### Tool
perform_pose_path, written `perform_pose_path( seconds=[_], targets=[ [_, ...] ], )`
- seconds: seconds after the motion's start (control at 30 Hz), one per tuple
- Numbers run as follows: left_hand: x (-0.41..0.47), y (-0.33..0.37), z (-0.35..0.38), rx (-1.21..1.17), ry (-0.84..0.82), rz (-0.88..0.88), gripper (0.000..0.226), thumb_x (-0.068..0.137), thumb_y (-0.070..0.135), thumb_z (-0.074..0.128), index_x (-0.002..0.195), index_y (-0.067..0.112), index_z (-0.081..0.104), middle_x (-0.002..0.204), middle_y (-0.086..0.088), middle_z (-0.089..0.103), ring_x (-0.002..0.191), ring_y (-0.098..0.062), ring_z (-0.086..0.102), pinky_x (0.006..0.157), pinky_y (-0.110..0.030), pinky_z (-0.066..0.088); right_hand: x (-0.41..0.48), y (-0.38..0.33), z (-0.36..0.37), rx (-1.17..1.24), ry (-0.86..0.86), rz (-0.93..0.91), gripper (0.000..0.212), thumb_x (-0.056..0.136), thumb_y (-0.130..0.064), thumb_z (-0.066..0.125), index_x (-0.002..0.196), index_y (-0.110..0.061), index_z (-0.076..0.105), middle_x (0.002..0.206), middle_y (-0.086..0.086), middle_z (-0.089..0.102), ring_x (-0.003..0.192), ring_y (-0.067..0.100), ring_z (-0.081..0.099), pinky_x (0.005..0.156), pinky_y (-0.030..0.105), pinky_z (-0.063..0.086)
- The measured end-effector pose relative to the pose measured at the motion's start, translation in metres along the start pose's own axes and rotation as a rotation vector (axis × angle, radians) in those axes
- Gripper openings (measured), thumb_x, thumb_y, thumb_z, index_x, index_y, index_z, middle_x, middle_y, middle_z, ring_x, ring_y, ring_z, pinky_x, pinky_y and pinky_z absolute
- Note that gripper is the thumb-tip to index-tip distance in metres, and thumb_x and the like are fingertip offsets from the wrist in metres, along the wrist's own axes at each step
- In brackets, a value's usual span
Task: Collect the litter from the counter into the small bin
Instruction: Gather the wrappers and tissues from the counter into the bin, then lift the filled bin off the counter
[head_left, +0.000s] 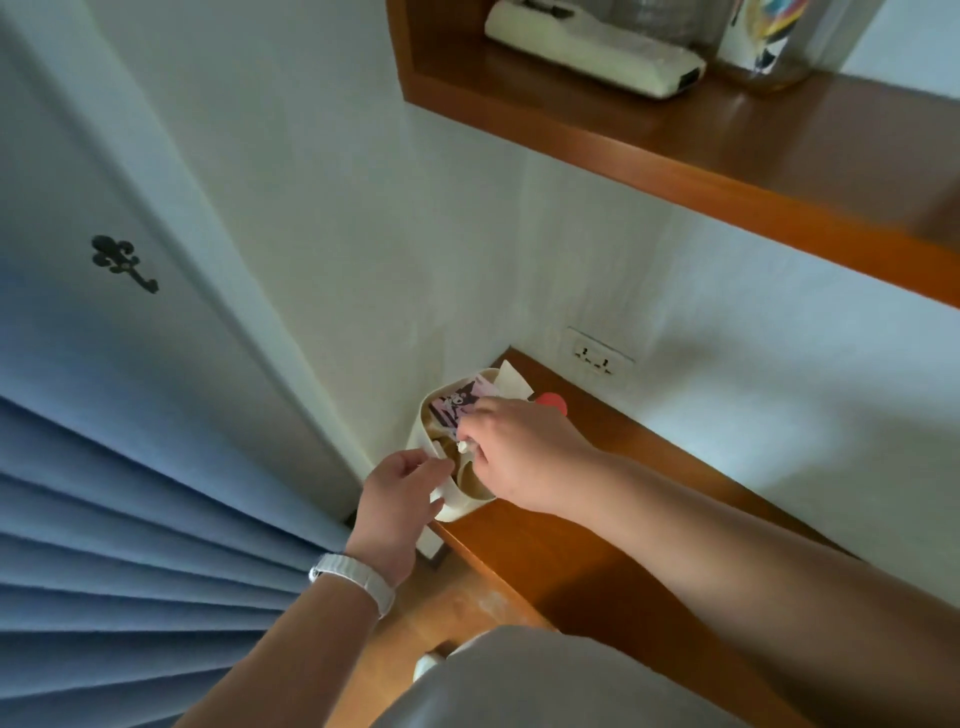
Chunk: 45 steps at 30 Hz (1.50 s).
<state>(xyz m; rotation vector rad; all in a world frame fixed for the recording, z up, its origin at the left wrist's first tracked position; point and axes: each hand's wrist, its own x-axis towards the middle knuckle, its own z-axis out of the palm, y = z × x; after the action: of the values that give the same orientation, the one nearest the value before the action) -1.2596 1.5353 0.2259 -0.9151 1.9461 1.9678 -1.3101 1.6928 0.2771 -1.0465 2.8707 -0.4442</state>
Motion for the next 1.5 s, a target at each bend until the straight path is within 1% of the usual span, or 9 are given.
perform_pose_path(
  seconds=[0.13, 0.27, 0.5, 0.77, 0.87, 1.03, 1.17, 1.27, 1.5],
  targets=[
    [0.001, 0.002, -0.001, 0.000, -0.006, 0.021, 0.011, 0.095, 0.017, 0.069, 0.098, 0.007, 0.067, 0.086, -0.004, 0.064, 0.092, -0.022, 0.064, 0.091, -0.037, 0.058, 0.007, -0.005, 0.016, 0.006, -0.069, 0.087, 0.016, 0.093, -0.020, 0.057, 0.107, -0.017, 0.063, 0.103, 0.000, 0.063, 0.079, 0.017, 0.064, 0.065, 0.036, 0.059],
    [0.003, -0.001, -0.005, 0.043, -0.010, 0.036, 0.031, 0.092, 0.023, 0.072, 0.114, 0.002, 0.069, 0.098, -0.008, 0.069, 0.102, -0.024, 0.068, 0.094, -0.040, 0.060, 0.017, -0.008, 0.021, 0.025, -0.080, 0.137, 0.019, 0.094, -0.021, 0.056, 0.110, -0.015, 0.063, 0.113, 0.002, 0.063, 0.096, 0.021, 0.065, 0.076, 0.039, 0.059],
    [0.010, 0.002, -0.014, 0.048, 0.015, 0.027, 0.040, 0.091, 0.025, 0.073, 0.123, 0.002, 0.067, 0.105, -0.007, 0.067, 0.112, -0.028, 0.066, 0.101, -0.044, 0.059, 0.014, -0.013, 0.014, 0.099, 0.013, 0.083, 0.031, 0.094, -0.032, 0.055, 0.122, -0.018, 0.058, 0.120, -0.003, 0.057, 0.080, 0.012, 0.060, 0.061, 0.027, 0.056],
    [0.016, 0.014, -0.013, -0.005, 0.034, -0.005, 0.032, 0.097, 0.020, 0.069, 0.125, 0.006, 0.067, 0.122, -0.016, 0.066, 0.121, -0.033, 0.063, 0.105, -0.047, 0.056, -0.035, 0.011, 0.017, 0.229, 0.328, 0.037, 0.016, 0.089, -0.027, 0.054, 0.087, -0.015, 0.064, 0.083, -0.009, 0.060, 0.066, 0.006, 0.054, 0.049, 0.024, 0.048],
    [0.017, 0.013, -0.006, -0.033, 0.047, -0.015, 0.028, 0.096, 0.018, 0.069, 0.122, 0.009, 0.067, 0.120, -0.014, 0.068, 0.119, -0.031, 0.064, 0.103, -0.045, 0.057, -0.052, 0.024, 0.033, 0.338, 0.374, 0.304, 0.025, 0.088, -0.036, 0.053, 0.098, -0.016, 0.064, 0.089, -0.013, 0.056, 0.074, 0.005, 0.055, 0.056, 0.017, 0.048],
    [0.021, 0.012, 0.010, -0.067, 0.059, -0.058, 0.013, 0.100, 0.019, 0.064, 0.111, 0.014, 0.069, 0.118, -0.009, 0.071, 0.116, -0.026, 0.066, 0.102, -0.045, 0.058, -0.056, 0.036, 0.051, 0.628, 0.148, 0.719, 0.057, 0.090, -0.041, 0.063, 0.140, -0.023, 0.040, 0.131, -0.011, 0.048, 0.111, 0.002, 0.049, 0.075, 0.013, 0.043],
    [0.026, 0.011, 0.027, -0.120, 0.072, -0.104, 0.008, 0.102, 0.017, 0.061, 0.107, 0.016, 0.067, 0.116, -0.009, 0.070, 0.113, -0.025, 0.066, 0.100, -0.044, 0.058, -0.050, 0.042, 0.059, 0.838, 0.092, 0.721, 0.086, 0.079, -0.060, 0.065, 0.148, -0.027, 0.026, 0.146, -0.012, 0.040, 0.125, 0.006, 0.045, 0.095, 0.025, 0.046],
    [0.031, 0.009, 0.039, -0.144, 0.076, -0.118, 0.010, 0.102, 0.018, 0.060, 0.109, 0.014, 0.066, 0.114, -0.011, 0.071, 0.111, -0.025, 0.068, 0.096, -0.041, 0.059, -0.045, 0.044, 0.059, 0.946, 0.118, 0.700, 0.100, 0.066, -0.070, 0.063, 0.149, -0.029, 0.023, 0.138, -0.020, 0.038, 0.120, 0.003, 0.044, 0.084, 0.015, 0.044],
    [0.051, 0.003, 0.059, -0.159, 0.049, -0.129, 0.015, 0.101, 0.015, 0.056, 0.108, 0.007, 0.068, 0.117, -0.017, 0.073, 0.115, -0.029, 0.070, 0.099, -0.044, 0.059, -0.035, 0.063, 0.062, 1.056, 0.152, 0.689, 0.097, 0.068, -0.062, 0.066, 0.149, -0.029, 0.023, 0.138, -0.020, 0.039, 0.123, 0.004, 0.044, 0.097, 0.023, 0.041]
  ],
)
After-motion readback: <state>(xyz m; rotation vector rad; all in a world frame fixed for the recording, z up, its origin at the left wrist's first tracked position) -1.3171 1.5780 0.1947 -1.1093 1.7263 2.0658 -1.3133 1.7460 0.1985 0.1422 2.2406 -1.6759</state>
